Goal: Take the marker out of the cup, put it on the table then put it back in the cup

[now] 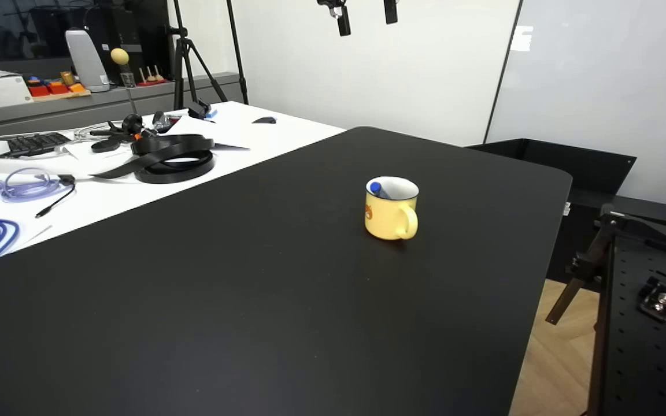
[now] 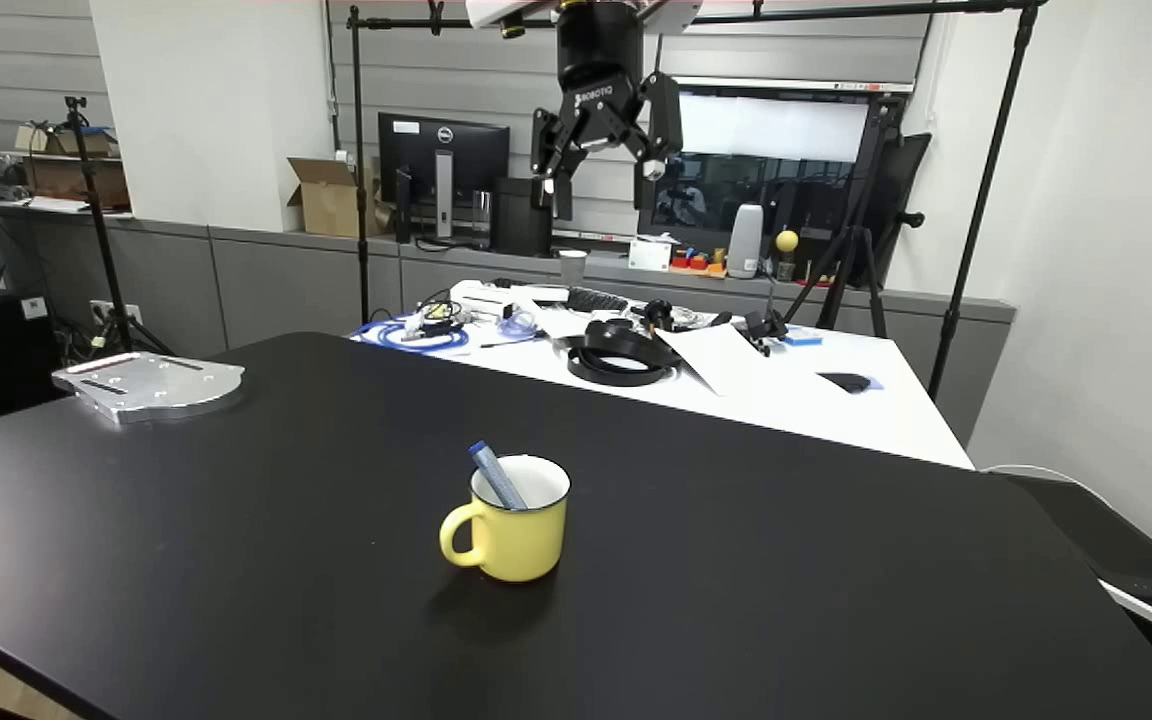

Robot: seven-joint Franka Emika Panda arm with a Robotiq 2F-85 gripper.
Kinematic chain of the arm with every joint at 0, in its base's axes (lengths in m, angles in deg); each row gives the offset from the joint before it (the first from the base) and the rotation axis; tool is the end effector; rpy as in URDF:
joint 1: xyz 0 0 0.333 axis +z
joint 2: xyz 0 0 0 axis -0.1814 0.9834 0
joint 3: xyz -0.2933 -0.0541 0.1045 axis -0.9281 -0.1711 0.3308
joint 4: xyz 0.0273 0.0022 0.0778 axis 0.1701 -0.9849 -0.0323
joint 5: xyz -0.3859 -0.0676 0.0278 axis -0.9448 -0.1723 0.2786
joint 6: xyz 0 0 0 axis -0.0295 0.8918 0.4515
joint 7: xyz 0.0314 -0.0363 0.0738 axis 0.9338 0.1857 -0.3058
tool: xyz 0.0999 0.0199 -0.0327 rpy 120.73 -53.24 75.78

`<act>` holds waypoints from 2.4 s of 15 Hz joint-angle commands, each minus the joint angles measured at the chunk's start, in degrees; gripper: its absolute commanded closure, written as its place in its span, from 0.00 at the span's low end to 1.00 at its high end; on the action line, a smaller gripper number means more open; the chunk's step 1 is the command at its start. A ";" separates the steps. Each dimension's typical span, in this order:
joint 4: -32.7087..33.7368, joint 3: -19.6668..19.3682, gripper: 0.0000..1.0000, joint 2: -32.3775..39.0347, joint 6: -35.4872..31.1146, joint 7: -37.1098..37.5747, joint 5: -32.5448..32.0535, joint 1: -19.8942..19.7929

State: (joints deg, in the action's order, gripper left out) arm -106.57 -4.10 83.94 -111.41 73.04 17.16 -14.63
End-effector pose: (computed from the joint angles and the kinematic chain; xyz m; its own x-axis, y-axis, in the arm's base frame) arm 0.5963 -0.1154 0.4077 0.9407 -0.3268 -0.0909 -0.3063 -0.9335 0.1861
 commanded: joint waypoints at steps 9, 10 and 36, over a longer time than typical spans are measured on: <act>-3.98 0.41 0.00 -0.50 -6.66 -0.86 -1.49 0.64; -6.63 0.80 0.00 -0.84 -9.33 -1.67 -1.06 0.79; -24.92 2.07 0.00 6.38 -28.75 -12.80 -7.78 3.88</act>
State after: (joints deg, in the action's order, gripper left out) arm -133.22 -1.10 88.73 -141.52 59.68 11.01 -11.41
